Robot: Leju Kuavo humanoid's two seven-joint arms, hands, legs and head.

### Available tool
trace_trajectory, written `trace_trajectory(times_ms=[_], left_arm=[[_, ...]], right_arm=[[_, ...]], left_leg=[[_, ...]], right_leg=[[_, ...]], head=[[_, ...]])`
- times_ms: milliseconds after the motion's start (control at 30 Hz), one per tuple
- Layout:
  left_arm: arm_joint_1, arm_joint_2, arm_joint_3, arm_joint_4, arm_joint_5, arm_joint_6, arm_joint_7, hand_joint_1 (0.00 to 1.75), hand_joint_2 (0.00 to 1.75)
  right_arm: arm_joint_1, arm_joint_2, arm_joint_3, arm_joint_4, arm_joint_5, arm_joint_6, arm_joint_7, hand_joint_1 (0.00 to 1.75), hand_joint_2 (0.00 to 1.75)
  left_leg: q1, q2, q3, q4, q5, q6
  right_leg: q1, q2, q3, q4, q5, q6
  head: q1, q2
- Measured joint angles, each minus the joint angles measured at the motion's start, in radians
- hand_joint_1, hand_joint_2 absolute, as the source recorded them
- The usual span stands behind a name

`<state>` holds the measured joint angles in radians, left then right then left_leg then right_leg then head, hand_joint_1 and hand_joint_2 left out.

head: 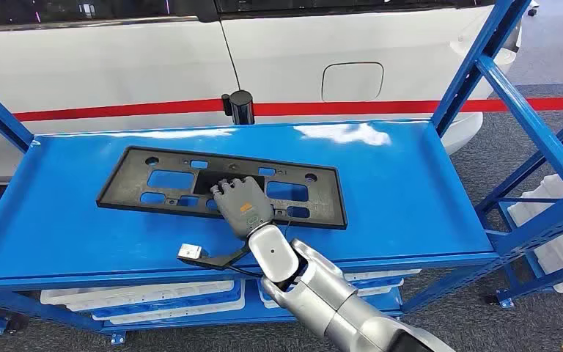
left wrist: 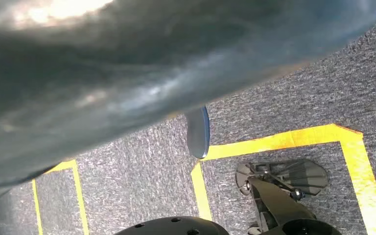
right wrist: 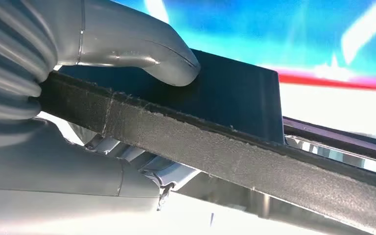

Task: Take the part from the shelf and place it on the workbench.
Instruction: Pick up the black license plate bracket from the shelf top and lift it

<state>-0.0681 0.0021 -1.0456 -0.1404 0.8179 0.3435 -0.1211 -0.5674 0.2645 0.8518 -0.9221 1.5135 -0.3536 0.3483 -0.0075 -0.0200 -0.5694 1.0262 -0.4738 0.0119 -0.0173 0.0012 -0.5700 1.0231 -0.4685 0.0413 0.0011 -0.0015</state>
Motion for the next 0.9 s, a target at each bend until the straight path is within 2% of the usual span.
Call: trace_trajectory(times_ms=[100,233,367,467,600,767,900], left_arm=[[0.0,0.002,-0.004,0.0,-0.001,-0.004,-0.003,0.0,0.0],[-0.001,0.004,-0.021,0.0,-0.007,-0.006,-0.018,0.0,0.0],[-0.002,0.005,-0.04,0.0,-0.014,0.001,-0.036,0.0,1.75],[-0.002,0.005,-0.054,0.0,-0.022,0.007,-0.046,0.0,1.75],[-0.003,0.005,-0.067,0.0,-0.021,0.013,-0.061,0.0,1.75],[-0.003,0.005,-0.07,0.0,0.004,0.032,-0.088,0.0,1.75],[-0.003,0.008,-0.068,0.0,0.033,0.058,-0.098,0.0,1.75]], right_arm=[[0.022,-0.011,-0.03,-0.056,-0.074,-0.1,-0.064,1.75,1.75],[0.08,-0.041,-0.098,-0.212,-0.319,-0.248,-0.253,1.75,1.75],[0.132,-0.079,-0.152,-0.383,-0.47,-0.306,-0.369,1.75,1.75],[0.169,-0.104,-0.186,-0.5,-0.571,-0.326,-0.461,1.75,1.75],[0.204,-0.144,-0.209,-0.666,-0.816,-0.316,-0.6,1.75,1.75],[0.227,-0.207,-0.221,-0.823,-1.14,-0.196,-0.694,1.75,1.75],[0.247,-0.242,-0.226,-0.901,-1.264,-0.106,-0.746,1.75,1.75]], left_leg=[[0.0,0.0,0.0,0.0,0.0,0.0],[0.0,0.0,-0.001,0.0,0.0,0.0],[0.0,0.0,-0.001,0.0,0.0,0.0],[0.0,0.0,-0.001,0.0,0.0,0.0],[0.0,0.0,-0.001,0.0,0.0,0.0],[0.0,0.0,-0.001,0.0,0.0,0.0],[0.0,0.0,-0.001,0.0,0.0,0.0]], right_leg=[[0.0,0.0,0.0,0.0,0.0,0.0],[0.0,0.0,-0.001,0.0,0.0,0.0],[0.0,0.0,-0.001,0.0,0.0,0.0],[0.0,0.0,-0.001,0.0,0.0,0.0],[0.0,0.0,-0.001,0.0,0.0,0.0],[0.0,0.0,-0.001,0.0,0.0,0.0],[0.0,0.0,-0.001,0.0,0.0,0.0]], head=[[0.0,0.0],[0.0,0.0],[0.0,0.0],[0.0,0.0],[0.0,0.0],[0.0,0.0],[0.0,0.0]])
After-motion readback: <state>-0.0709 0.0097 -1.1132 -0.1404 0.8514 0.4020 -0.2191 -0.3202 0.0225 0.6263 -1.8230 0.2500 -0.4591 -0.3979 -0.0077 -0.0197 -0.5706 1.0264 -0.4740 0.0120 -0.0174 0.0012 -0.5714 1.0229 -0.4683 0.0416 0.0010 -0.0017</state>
